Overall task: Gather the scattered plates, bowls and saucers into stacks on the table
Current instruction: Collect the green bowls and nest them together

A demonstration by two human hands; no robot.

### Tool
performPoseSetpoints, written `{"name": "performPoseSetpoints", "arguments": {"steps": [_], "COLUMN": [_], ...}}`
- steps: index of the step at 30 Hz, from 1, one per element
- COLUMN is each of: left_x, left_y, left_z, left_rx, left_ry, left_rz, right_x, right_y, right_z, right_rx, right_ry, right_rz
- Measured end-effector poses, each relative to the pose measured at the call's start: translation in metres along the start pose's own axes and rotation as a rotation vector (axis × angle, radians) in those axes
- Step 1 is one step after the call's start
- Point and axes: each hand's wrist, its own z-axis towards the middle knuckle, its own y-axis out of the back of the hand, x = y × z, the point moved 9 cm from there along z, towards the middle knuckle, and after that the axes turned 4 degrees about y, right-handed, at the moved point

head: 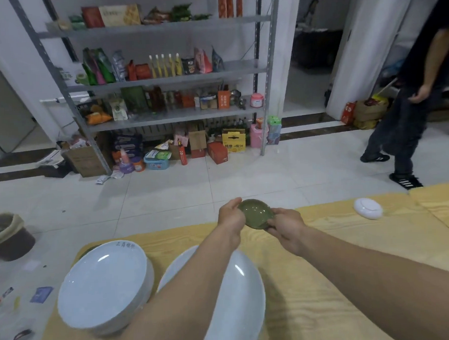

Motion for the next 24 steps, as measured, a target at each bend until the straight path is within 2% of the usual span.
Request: {"name": "performPoseSetpoints", "arguments": {"steps": [6,12,17,24], "left_x": [0.014,0.043,0.065,0.082], "left_y": [-0.143,-0.304,-0.415,-0.549], "left_z": [-0.093,-0.174,-0.197,-0.196], "left_rx": [0.069,0.224,0.322,0.45], "left_ry": [0.014,0.032,0.052,0.076], "left_rz": [0.026,0.002,0.082,0.23], "right_x": [0.021,0.031,0.038,0.04], "right_y": [0.162,0.333,0.445,0.576], "right_z": [-0.062,-0.12,-0.144,-0.123], "right_rx": [-0.098,-0.246,-0.353,-0.511], "right_ry": [0.042,0.057,0.075,0.057], "right_rz": [0.081,0.084,0.102,0.085]}}
